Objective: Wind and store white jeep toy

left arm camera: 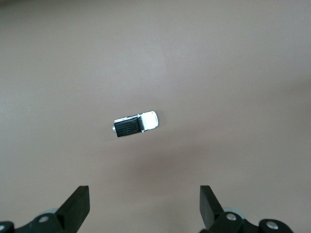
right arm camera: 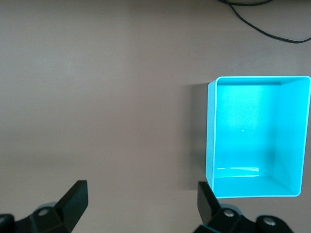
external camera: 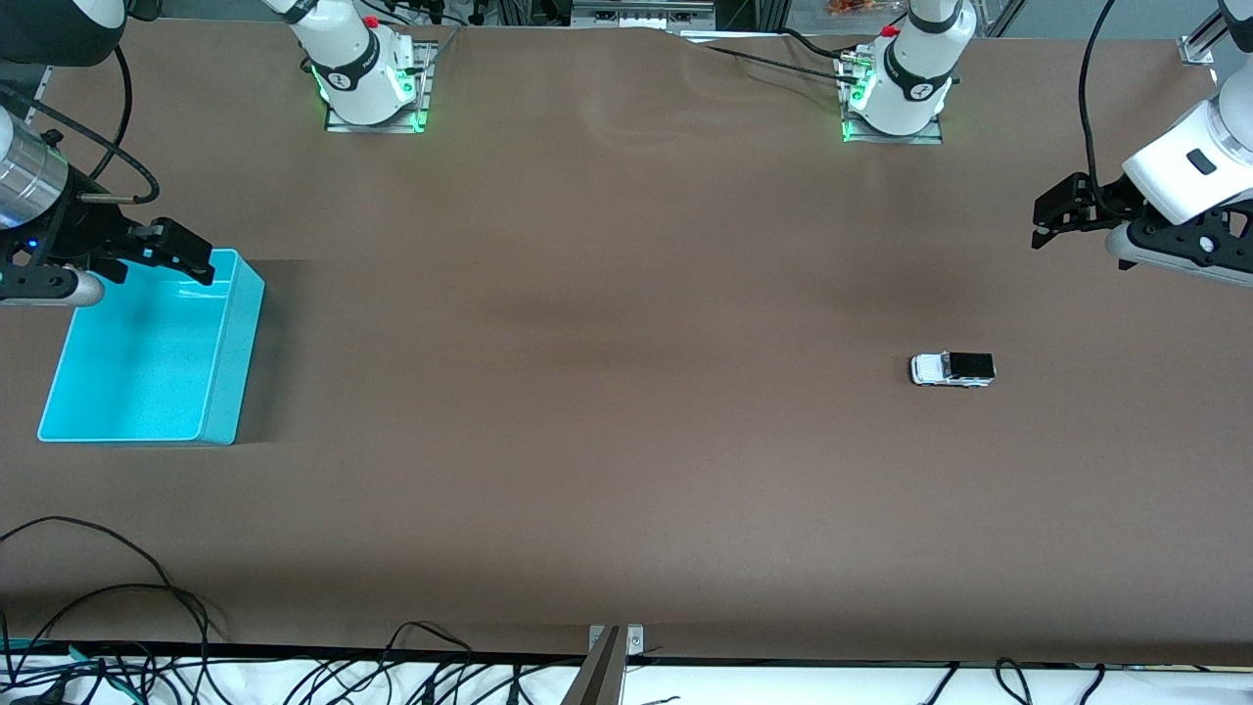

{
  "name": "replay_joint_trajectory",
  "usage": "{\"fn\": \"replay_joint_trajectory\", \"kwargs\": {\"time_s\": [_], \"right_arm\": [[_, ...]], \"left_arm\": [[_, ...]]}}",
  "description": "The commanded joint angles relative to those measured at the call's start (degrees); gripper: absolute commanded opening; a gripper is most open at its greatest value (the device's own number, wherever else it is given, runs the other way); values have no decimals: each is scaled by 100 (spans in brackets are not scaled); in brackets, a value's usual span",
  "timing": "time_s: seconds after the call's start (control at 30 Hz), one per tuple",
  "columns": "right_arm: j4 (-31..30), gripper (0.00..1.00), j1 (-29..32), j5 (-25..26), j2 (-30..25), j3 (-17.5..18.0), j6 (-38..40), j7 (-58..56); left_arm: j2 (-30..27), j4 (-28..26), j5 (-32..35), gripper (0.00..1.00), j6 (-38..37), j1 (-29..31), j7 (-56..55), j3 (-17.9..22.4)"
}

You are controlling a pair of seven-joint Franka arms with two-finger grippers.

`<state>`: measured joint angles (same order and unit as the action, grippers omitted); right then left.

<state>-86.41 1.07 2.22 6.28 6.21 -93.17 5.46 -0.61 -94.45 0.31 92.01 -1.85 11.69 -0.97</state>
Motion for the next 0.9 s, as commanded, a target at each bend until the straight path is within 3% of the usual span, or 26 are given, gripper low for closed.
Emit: {"fn": "replay_joint_trajectory", "kwargs": {"time_s": [0.0,0.17,0.87], "right_arm": [[98,100,-11,-3,31,3,79,25],[107,100,-11,6,31,-6,71,-1],[98,100,-2,-3,31,3,79,16]], "left_arm": [[35,129,-145,100,-147,35,89,18],[17,137,-154,100,-244,27,-395,0],[52,216,-137,100,-253,-17,-413,-17]]}}
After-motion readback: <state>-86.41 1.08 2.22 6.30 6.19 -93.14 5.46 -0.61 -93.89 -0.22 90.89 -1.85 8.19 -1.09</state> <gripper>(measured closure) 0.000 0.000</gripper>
